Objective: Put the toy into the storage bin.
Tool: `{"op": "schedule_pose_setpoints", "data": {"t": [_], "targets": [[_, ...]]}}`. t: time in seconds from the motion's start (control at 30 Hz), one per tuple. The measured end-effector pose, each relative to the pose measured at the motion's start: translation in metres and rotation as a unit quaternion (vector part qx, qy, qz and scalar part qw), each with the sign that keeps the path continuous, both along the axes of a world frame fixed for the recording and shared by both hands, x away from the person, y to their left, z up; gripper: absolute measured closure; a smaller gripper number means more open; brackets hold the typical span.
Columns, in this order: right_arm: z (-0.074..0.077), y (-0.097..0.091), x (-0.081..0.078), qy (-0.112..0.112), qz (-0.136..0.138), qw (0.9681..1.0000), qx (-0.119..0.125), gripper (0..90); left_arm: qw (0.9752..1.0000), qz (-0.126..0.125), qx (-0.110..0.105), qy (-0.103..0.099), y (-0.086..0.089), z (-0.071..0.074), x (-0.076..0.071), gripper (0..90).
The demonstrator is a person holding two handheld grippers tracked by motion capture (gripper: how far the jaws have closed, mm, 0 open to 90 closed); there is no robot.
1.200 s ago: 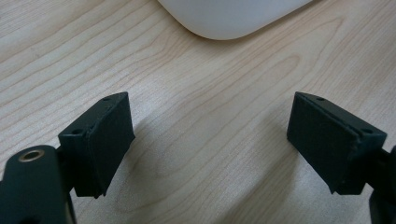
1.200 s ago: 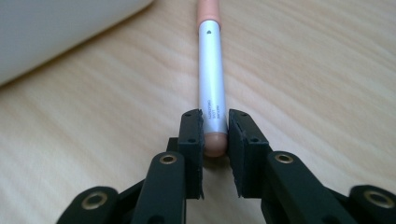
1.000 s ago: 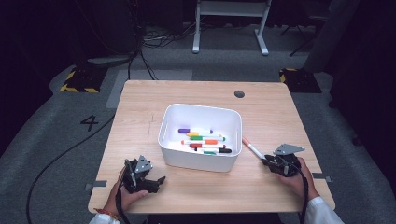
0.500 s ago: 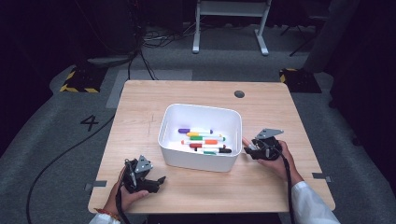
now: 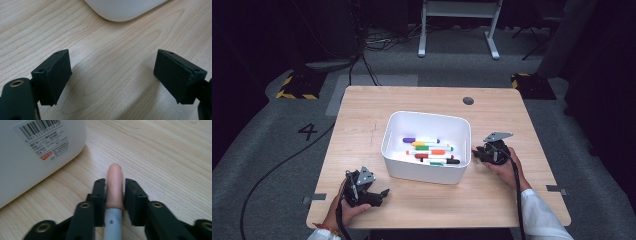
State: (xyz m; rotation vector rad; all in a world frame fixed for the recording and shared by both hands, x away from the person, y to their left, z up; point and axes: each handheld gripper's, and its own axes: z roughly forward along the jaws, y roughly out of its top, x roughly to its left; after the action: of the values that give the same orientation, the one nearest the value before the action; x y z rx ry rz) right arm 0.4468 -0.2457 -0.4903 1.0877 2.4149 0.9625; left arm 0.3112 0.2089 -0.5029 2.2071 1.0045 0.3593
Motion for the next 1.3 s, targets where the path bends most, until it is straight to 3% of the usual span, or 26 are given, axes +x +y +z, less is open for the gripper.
{"op": "schedule_pose_setpoints", "data": {"t": [0.17, 0.37, 0.53, 0.87, 1.3], "targets": [[0.0, -0.001, -0.003, -0.014, -0.006, 0.9998, -0.009, 74.6, 1.0, 0.001, -0.001, 0.001, 0.0, 0.0, 0.0, 14.6], [0.009, -0.014, -0.009, -0.027, -0.006, 0.9993, 0.027, 74.9, 1.0, 0.0, 0.0, 0.0, 0.0, 0.0, 0.0, 14.6], [0.025, -0.022, -0.02, -0.048, 0.009, 0.997, 0.061, 74.9, 1.0, 0.0, 0.0, 0.0, 0.0, 0.0, 0.0, 14.6], [0.06, -0.03, -0.035, -0.092, 0.019, 0.9907, 0.098, 74.9, 1.0, 0.0, 0.0, 0.0, 0.0, 0.0, 0.0, 14.6], [0.101, -0.03, -0.044, -0.127, 0.042, 0.9849, 0.11, 74.9, 1.0, 0.0, 0.001, 0.0, 0.0, 0.0, 0.0, 14.6]]}}
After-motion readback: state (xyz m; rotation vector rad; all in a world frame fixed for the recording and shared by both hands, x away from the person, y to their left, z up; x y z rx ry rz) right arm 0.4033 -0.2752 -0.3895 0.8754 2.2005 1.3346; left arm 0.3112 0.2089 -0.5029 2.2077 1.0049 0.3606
